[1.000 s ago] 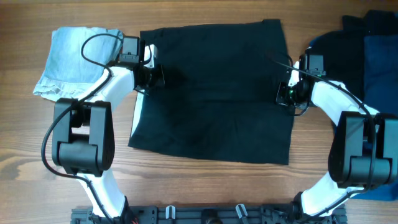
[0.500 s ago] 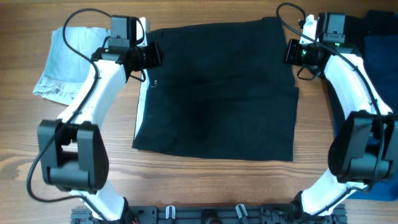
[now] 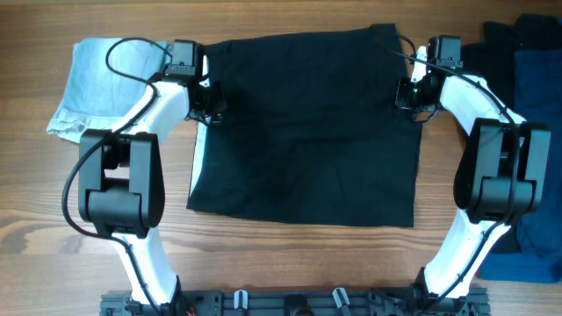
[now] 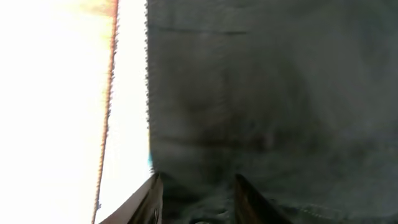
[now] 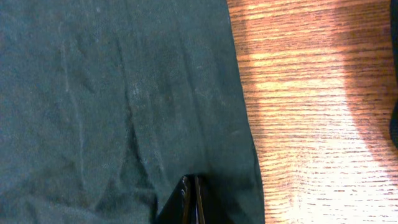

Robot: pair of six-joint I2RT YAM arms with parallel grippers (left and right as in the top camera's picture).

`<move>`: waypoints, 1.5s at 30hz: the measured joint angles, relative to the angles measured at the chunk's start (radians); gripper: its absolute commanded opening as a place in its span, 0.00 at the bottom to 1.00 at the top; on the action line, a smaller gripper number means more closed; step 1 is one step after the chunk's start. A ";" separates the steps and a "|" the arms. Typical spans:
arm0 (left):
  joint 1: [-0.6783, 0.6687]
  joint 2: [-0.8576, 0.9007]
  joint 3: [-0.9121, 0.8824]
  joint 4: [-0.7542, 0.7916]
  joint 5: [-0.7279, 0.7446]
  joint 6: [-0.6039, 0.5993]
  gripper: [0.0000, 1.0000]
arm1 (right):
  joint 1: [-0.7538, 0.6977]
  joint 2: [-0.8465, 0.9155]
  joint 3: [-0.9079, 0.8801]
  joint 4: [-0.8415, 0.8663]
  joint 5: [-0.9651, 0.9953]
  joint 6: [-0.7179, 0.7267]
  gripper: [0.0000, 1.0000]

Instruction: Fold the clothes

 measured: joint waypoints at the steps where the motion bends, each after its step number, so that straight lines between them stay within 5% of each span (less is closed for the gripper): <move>1: 0.007 0.000 0.000 -0.010 0.000 -0.007 0.48 | 0.000 0.000 0.000 -0.002 0.000 -0.002 0.05; 12: 0.034 0.000 0.000 -0.040 0.169 -0.093 0.43 | 0.000 0.000 0.004 -0.015 0.000 -0.005 0.10; 15: 0.032 0.000 0.000 -0.047 0.192 -0.097 0.17 | 0.000 0.000 0.004 -0.019 0.000 -0.006 0.11; 18: 0.032 0.000 0.000 -0.051 0.198 -0.105 0.04 | 0.000 0.000 0.006 -0.026 0.000 -0.006 0.11; 23: 0.033 0.000 0.000 -0.069 0.200 -0.106 0.04 | 0.000 0.000 0.006 -0.026 0.000 -0.006 0.11; 26: 0.043 0.000 0.000 -0.079 0.200 -0.107 0.35 | 0.000 0.000 0.006 -0.027 0.000 -0.006 0.11; 29: 0.066 0.000 0.000 -0.090 0.200 -0.103 0.39 | 0.000 0.000 0.006 -0.027 0.000 -0.006 0.11; 36: 0.048 0.000 -0.042 0.024 0.201 -0.073 0.37 | 0.000 0.000 0.006 -0.030 0.000 -0.006 0.11; 45: 0.039 0.000 -0.047 0.061 0.230 -0.050 0.08 | 0.000 0.000 0.006 -0.031 0.000 -0.006 0.12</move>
